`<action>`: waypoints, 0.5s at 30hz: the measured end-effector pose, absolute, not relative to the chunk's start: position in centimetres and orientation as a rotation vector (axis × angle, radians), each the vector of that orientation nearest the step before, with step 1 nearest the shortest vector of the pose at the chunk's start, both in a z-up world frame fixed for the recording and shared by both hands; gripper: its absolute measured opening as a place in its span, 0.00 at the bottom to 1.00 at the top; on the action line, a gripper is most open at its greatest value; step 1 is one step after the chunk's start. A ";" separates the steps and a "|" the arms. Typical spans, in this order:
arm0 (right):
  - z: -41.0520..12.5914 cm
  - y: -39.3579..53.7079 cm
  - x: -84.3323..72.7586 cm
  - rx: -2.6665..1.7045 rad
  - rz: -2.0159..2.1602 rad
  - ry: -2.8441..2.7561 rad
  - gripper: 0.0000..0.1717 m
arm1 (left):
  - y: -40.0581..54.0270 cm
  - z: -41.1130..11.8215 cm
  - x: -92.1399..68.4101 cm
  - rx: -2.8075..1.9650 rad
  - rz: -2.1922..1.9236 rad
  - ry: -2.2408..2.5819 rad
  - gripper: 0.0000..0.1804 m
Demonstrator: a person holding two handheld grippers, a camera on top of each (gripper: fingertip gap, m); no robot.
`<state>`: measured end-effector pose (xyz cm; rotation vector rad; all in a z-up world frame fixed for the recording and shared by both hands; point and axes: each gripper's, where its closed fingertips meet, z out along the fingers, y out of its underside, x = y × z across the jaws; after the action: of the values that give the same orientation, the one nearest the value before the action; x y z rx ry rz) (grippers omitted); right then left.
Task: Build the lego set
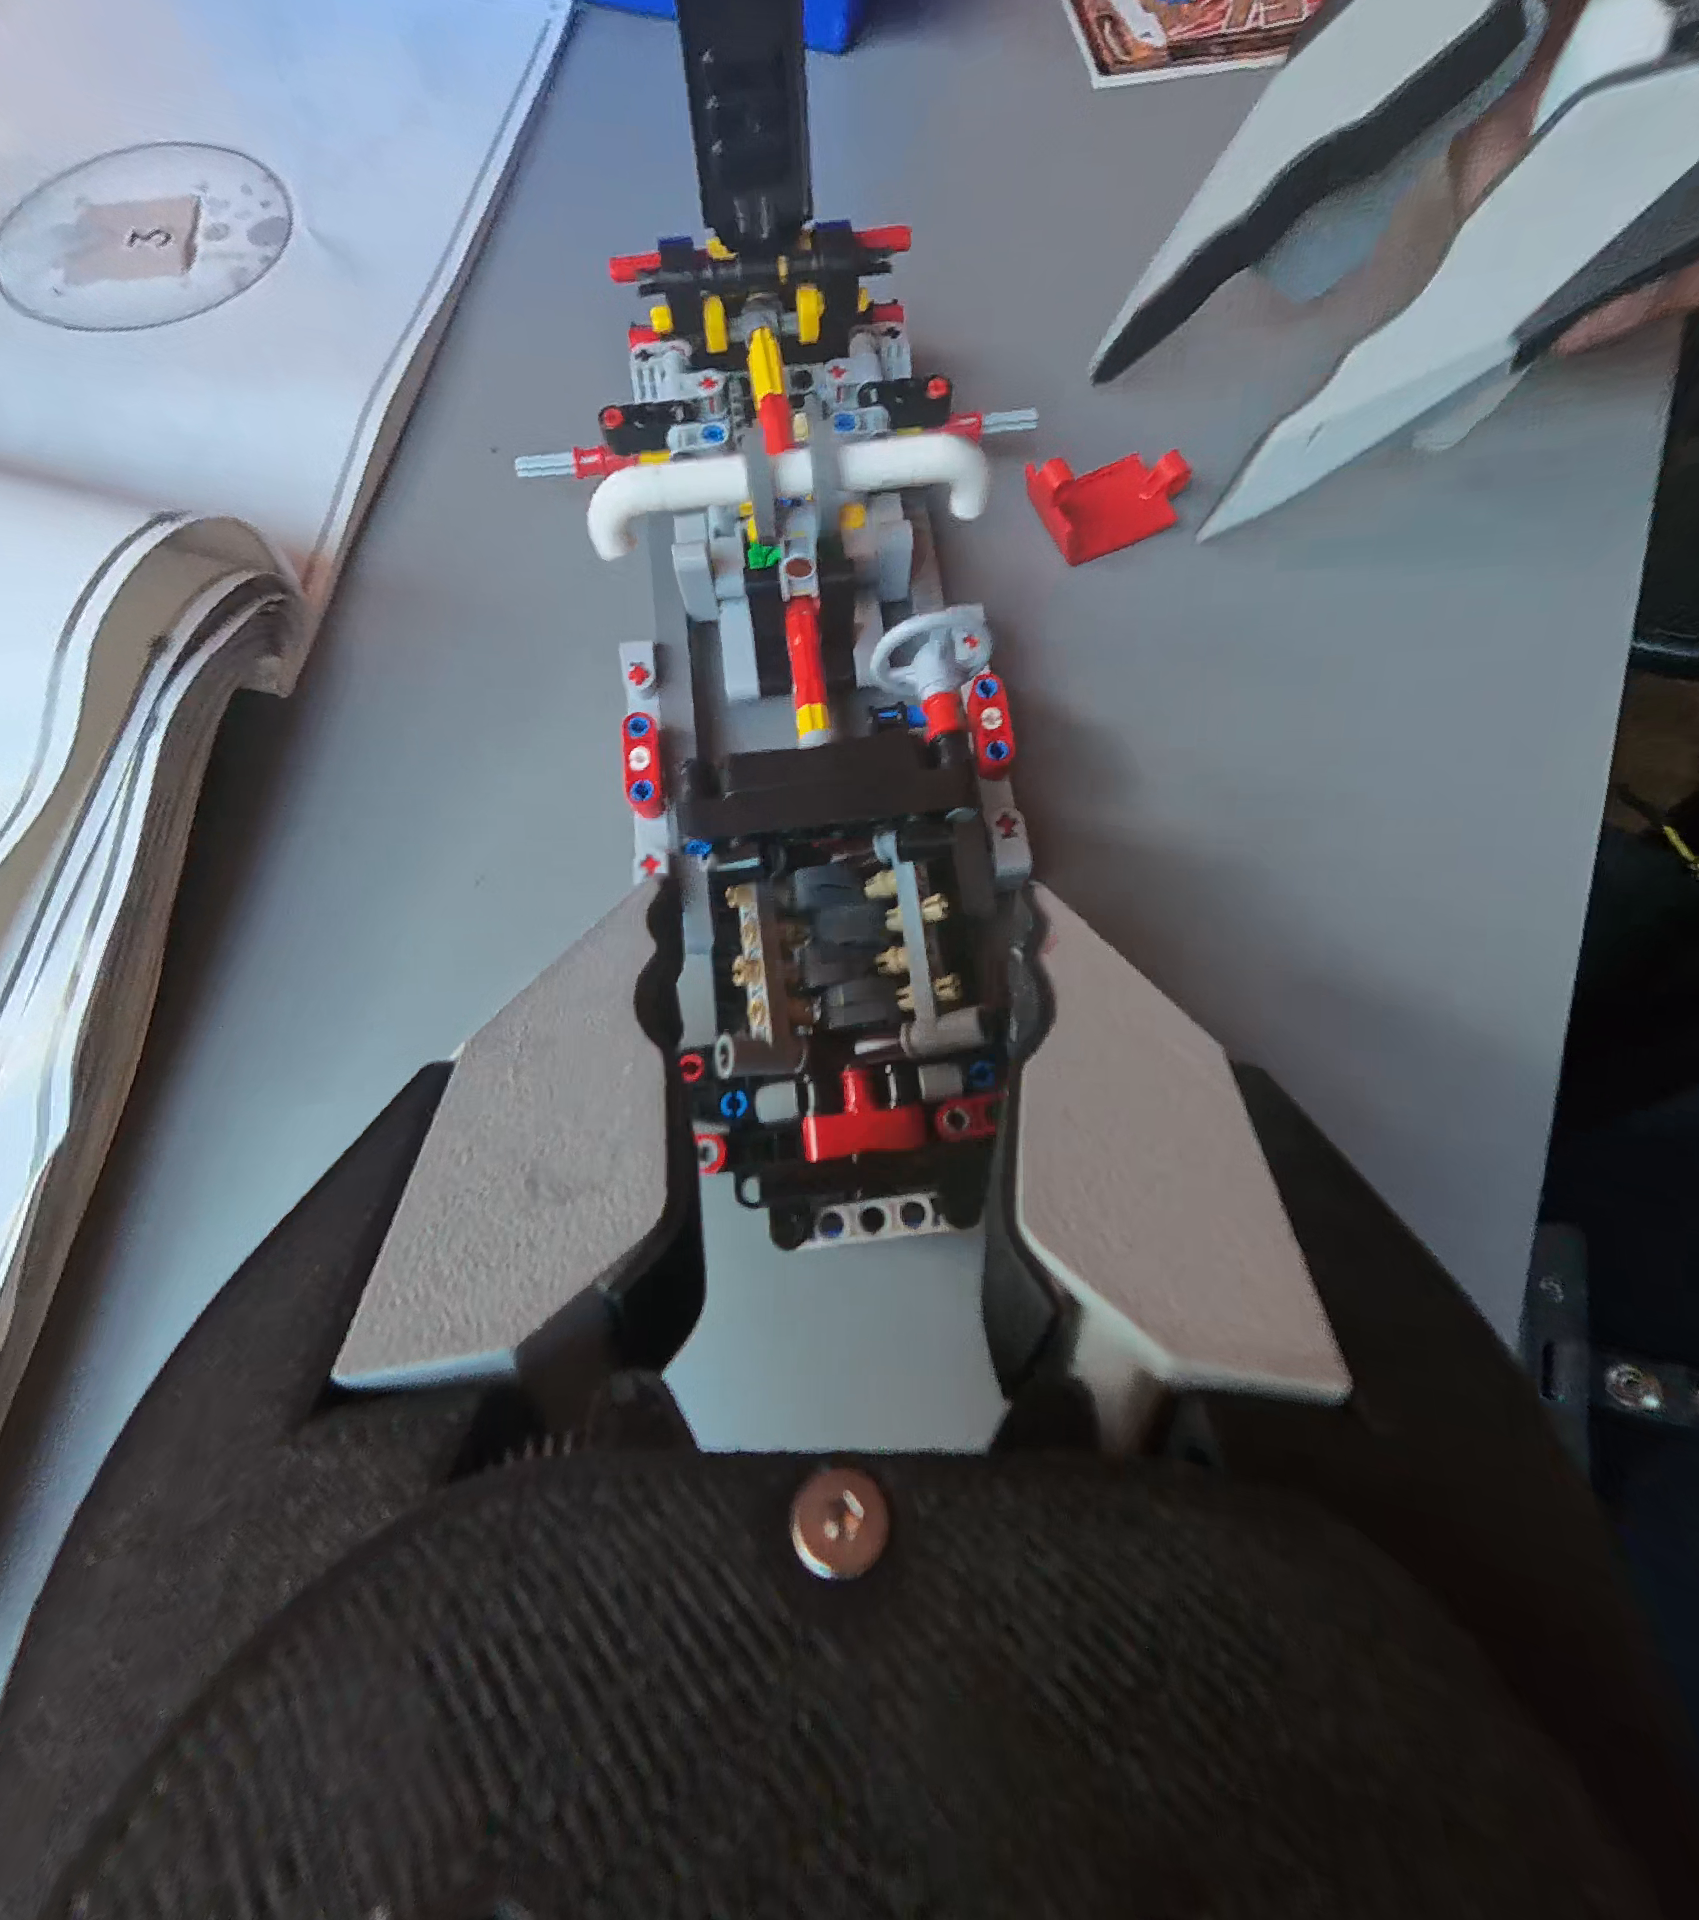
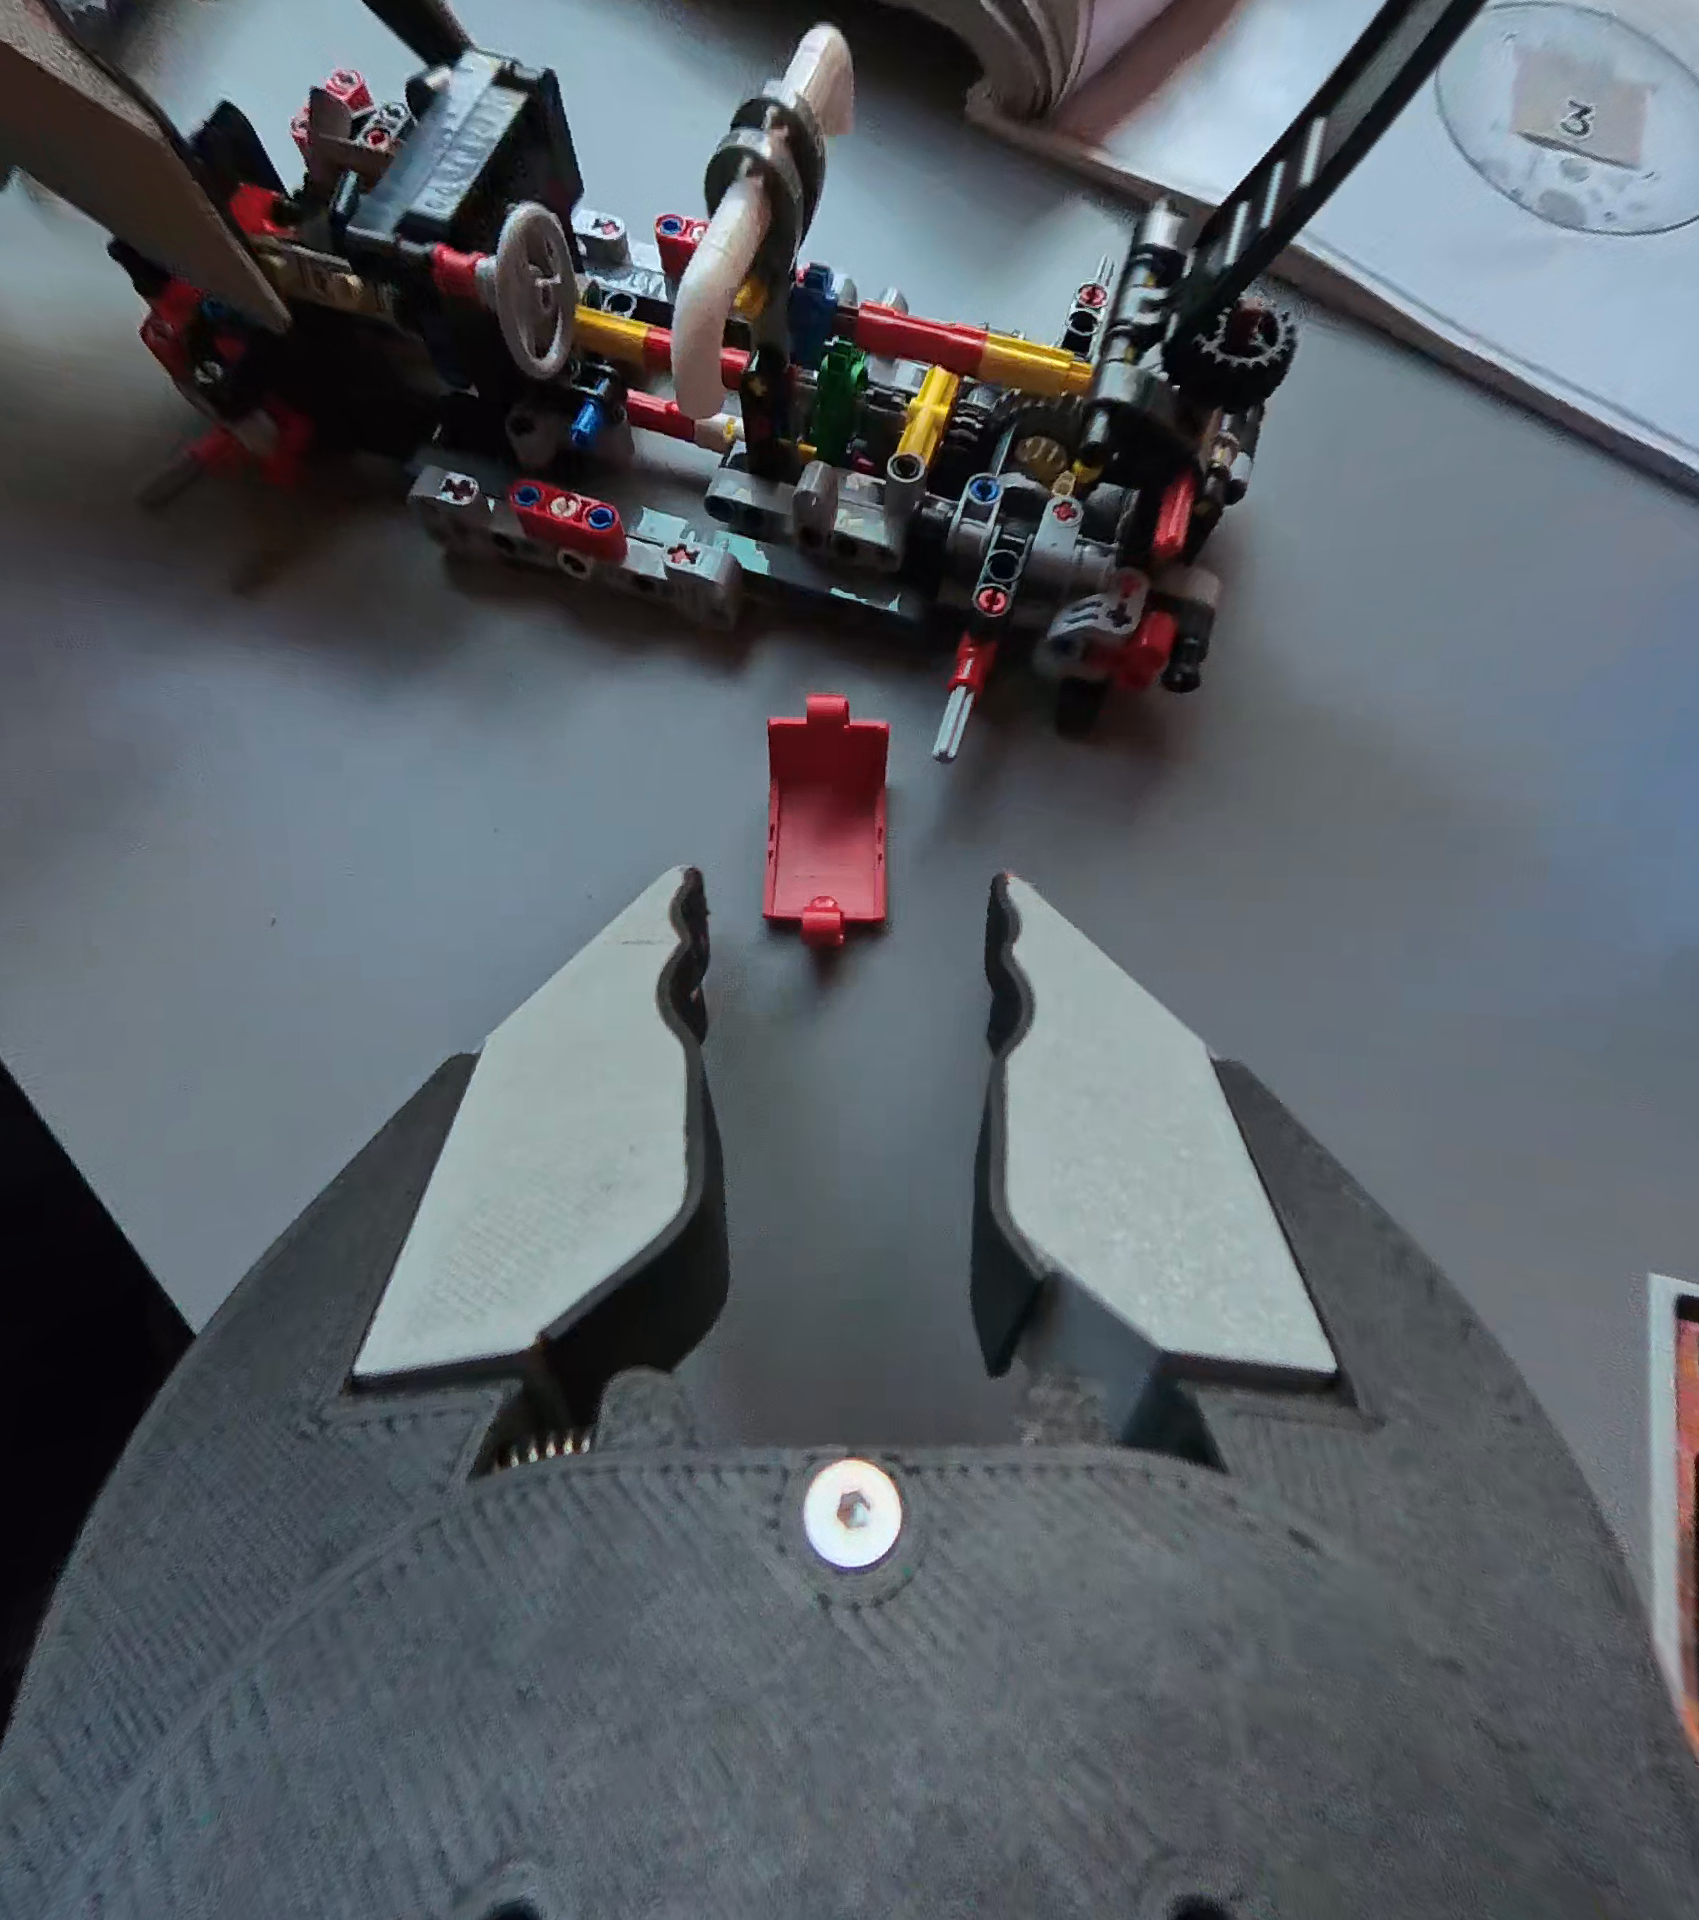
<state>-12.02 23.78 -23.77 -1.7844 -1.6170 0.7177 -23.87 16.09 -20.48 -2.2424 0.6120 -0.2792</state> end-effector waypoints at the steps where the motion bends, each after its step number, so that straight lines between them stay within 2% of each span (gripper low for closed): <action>1: -24.0 23.6 -12.2 -1.780 0.705 -1.627 0.30 | 16.3 -20.4 -23.6 -2.235 -0.277 0.624 0.34; 3: -24.7 23.7 -12.4 -1.779 0.653 -1.653 0.30 | 16.9 -20.5 -23.5 -2.243 -0.248 0.644 0.34; 9: -24.6 24.1 -12.8 -1.775 0.646 -1.665 0.13 | 18.0 -21.5 -24.3 -2.286 -0.135 0.736 0.35; 15: -24.6 24.0 -12.4 -1.769 0.638 -1.651 0.12 | 18.4 -21.1 -25.1 -2.276 -0.201 0.707 0.35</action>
<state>-12.38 23.97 -24.61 -1.7690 -1.6515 0.6379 -25.06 18.41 -21.08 -2.2763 0.7065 -0.2008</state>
